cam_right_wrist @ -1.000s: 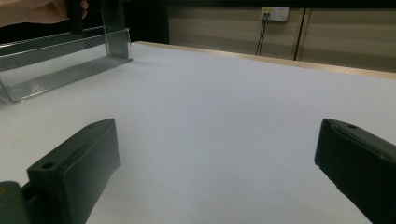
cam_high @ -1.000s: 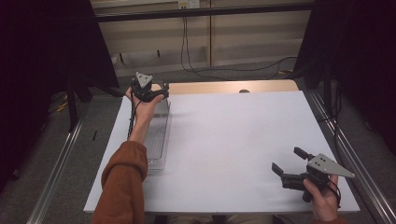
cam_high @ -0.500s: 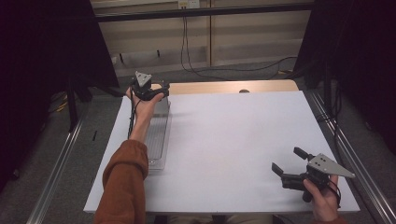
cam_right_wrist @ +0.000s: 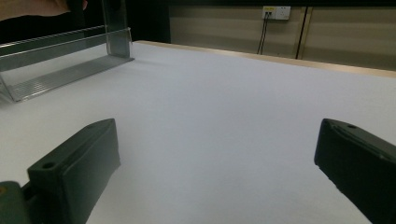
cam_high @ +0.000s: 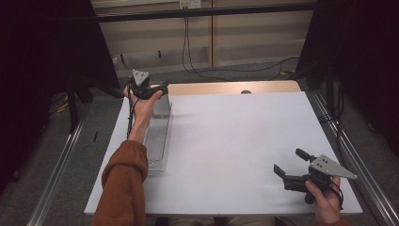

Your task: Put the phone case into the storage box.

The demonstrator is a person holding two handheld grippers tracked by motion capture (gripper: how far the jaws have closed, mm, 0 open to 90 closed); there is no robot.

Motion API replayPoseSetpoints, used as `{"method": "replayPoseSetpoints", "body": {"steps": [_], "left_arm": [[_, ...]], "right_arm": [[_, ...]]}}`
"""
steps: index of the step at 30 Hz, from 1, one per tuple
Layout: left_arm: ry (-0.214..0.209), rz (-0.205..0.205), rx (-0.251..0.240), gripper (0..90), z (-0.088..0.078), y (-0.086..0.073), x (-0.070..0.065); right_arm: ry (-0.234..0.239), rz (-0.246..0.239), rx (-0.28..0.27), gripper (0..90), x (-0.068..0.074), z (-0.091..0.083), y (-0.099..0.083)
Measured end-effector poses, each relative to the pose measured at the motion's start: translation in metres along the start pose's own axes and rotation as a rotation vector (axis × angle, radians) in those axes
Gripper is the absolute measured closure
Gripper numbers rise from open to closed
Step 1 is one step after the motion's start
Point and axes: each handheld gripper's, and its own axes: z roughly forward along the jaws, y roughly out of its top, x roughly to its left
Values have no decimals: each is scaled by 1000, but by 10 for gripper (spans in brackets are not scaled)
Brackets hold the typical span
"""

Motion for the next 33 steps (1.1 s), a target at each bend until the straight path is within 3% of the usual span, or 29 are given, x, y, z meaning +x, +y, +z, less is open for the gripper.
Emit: {"method": "replayPoseSetpoints", "body": {"steps": [5,11,16,19,23,25,33], "left_arm": [[-13,-22,-29,36,-5,6,3],[-17,3,-22,33,-11,11,4],[-24,-2,-55,33,-15,17,5],[-29,14,-32,26,-20,18,4],[-53,-14,-33,19,-26,19,3],[-52,-9,-26,20,-29,19,3],[-88,-40,-56,17,-46,17,4]], "right_arm": [[-1,-2,1,0,0,1,0],[-3,4,4,0,0,2,-1],[-5,1,3,0,0,2,-1],[-4,3,7,0,0,2,-1],[-6,2,4,0,0,2,-1],[-8,2,1,0,0,2,0],[-7,-3,2,0,0,1,-1]]}}
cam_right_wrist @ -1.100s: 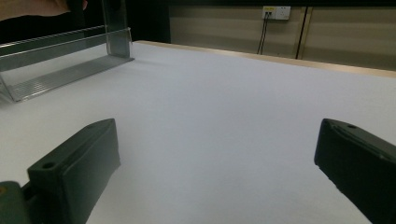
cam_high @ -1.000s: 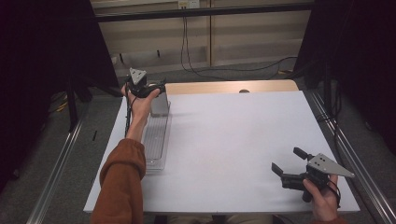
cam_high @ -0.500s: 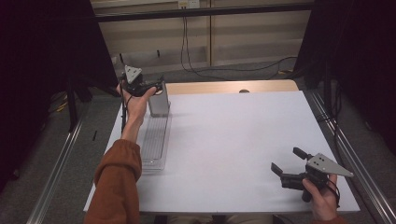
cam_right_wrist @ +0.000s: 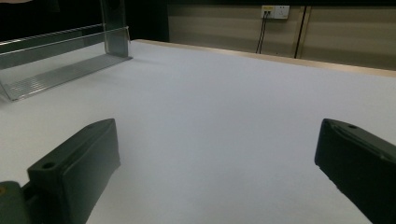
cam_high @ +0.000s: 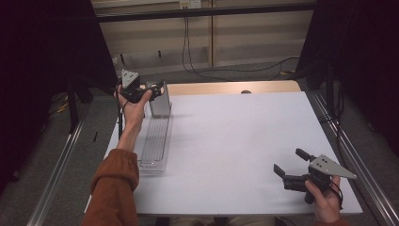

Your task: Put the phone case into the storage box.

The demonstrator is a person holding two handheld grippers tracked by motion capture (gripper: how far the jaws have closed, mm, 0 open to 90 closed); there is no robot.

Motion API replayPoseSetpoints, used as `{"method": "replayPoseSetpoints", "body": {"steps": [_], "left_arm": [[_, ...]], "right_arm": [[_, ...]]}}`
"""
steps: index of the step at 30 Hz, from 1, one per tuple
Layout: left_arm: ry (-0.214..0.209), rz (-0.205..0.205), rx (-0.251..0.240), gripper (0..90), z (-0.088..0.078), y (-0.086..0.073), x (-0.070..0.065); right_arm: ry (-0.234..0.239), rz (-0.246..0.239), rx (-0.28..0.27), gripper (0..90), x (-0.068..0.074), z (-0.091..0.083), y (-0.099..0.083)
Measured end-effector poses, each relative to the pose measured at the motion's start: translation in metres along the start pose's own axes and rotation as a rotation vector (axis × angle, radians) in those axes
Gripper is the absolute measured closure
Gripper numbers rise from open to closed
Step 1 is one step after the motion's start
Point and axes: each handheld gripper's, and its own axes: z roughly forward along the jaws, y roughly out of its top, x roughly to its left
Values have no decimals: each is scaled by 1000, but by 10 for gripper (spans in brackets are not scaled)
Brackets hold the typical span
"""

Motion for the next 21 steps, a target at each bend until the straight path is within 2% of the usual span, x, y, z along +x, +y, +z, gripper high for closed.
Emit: {"method": "replayPoseSetpoints", "body": {"steps": [2,8,13,14,15,17,21], "left_arm": [[-15,4,-5,17,-4,-3,0],[-23,14,0,17,-13,-6,-1],[-41,32,3,15,-20,-3,-8],[-27,33,3,16,-23,-3,-10],[-34,21,-15,13,-24,-4,-12],[-41,13,-5,9,-28,-5,-15],[-84,3,-24,9,-34,-9,-21]], "right_arm": [[-4,1,-4,0,-1,-1,0],[-6,15,-2,0,-3,-3,-1],[3,7,-4,0,-3,-2,-1],[7,8,-5,0,-2,-2,-1],[1,1,-11,0,-2,-2,-1],[2,3,-10,0,-2,-3,0],[-12,2,-16,0,-3,-3,0]]}}
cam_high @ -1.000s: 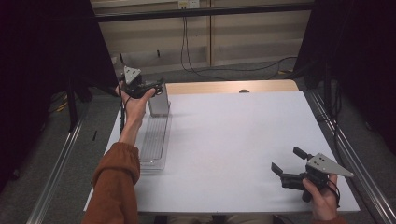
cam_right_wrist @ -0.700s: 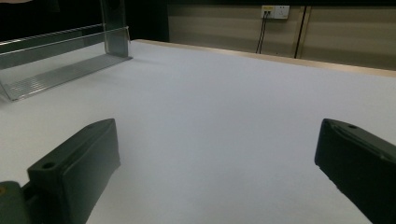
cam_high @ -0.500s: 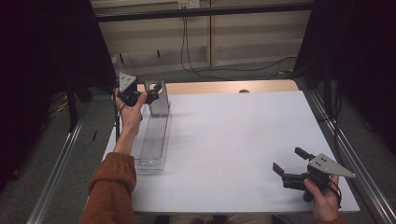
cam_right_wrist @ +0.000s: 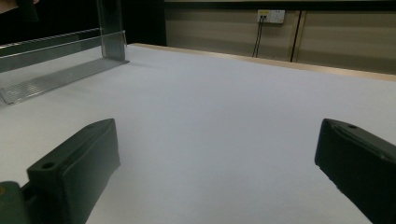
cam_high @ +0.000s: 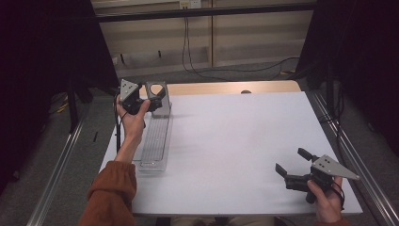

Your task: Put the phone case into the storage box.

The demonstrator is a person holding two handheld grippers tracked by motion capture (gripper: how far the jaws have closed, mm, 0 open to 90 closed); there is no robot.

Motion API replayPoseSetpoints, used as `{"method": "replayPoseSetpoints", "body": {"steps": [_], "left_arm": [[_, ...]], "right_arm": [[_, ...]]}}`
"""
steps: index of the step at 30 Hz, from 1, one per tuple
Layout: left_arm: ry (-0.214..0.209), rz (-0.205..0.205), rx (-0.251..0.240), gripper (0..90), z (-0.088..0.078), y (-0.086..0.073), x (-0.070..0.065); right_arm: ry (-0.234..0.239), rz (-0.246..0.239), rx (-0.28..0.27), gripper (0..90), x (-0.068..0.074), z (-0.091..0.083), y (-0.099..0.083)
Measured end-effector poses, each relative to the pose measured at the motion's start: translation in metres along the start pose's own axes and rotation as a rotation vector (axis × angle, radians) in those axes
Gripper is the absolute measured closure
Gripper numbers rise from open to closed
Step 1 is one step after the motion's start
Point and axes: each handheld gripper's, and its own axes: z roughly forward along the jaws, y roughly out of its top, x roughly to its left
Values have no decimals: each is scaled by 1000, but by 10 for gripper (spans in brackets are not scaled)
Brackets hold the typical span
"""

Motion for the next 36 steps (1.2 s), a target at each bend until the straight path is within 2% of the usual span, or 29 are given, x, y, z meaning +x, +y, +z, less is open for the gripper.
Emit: {"method": "replayPoseSetpoints", "body": {"steps": [6,10,12,13,15,20,21,23,27,28,31,36], "left_arm": [[-46,-1,-10,10,-11,-3,-9],[-61,40,-8,16,-21,-6,-17],[-84,31,-19,16,-26,-6,-19],[-93,9,-30,16,-27,-7,-22],[-108,41,-9,16,-32,-8,-23],[-107,39,-21,18,-41,-13,-30],[-115,52,-9,18,-43,-14,-30],[-126,35,-9,18,-46,-18,-33],[-143,54,-4,19,-56,-20,-37],[-146,42,-6,19,-58,-20,-39],[-159,48,6,23,-64,-19,-39],[-150,38,0,23,-77,-17,-38]], "right_arm": [[-13,6,-4,0,0,-1,0],[-11,-4,-8,0,2,-1,2],[-8,-11,-6,0,2,0,2],[-8,-10,-5,0,2,0,2],[-14,-8,-7,0,2,0,2],[-12,-14,-10,0,2,-1,2],[-8,-21,-12,0,2,-1,2],[-6,-24,-13,0,2,-2,2],[-19,-26,-20,0,2,-2,2],[-14,-32,-18,0,2,-3,3],[-18,-34,-19,0,1,-3,3],[-14,-32,-19,0,2,-3,3]]}}
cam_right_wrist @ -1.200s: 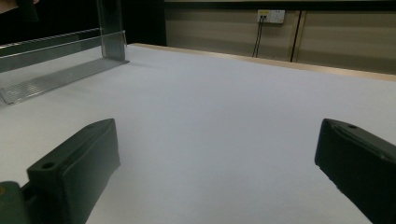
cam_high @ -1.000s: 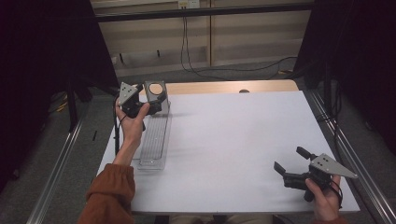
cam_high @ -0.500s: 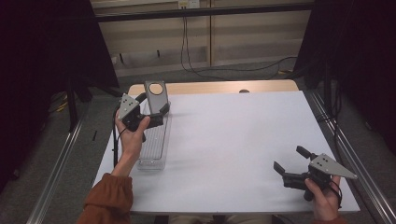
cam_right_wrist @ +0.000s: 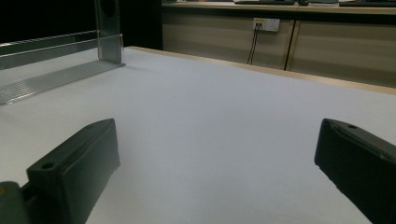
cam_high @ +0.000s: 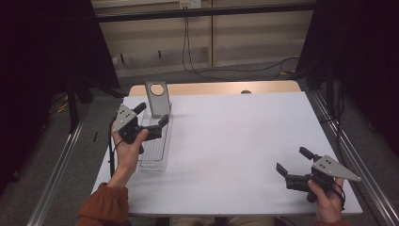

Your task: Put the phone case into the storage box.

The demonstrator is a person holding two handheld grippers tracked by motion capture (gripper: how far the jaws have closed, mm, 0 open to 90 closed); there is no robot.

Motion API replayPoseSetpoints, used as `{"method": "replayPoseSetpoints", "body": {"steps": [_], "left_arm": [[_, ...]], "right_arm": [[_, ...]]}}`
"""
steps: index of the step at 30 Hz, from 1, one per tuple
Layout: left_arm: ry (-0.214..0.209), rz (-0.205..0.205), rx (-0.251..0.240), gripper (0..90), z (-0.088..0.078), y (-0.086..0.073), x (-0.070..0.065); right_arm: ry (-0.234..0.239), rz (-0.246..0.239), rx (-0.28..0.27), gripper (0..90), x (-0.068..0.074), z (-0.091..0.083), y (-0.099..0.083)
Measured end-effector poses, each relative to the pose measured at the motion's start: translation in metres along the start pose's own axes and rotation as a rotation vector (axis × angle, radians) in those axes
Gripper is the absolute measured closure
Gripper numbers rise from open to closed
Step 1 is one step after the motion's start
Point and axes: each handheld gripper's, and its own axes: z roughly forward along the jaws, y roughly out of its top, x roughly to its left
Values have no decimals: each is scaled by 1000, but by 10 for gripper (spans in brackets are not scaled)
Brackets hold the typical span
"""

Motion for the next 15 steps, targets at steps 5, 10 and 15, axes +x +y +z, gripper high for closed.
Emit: {"method": "replayPoseSetpoints", "body": {"steps": [5,10,15], "left_arm": [[22,-12,-6,23,-14,-9,-1],[22,-15,-14,23,-27,-14,-1],[15,-25,-5,23,-38,-22,-1]], "right_arm": [[-5,-3,-4,0,-1,-1,0],[-4,1,-1,0,-1,0,0],[-4,-2,-4,0,-1,0,0]]}}
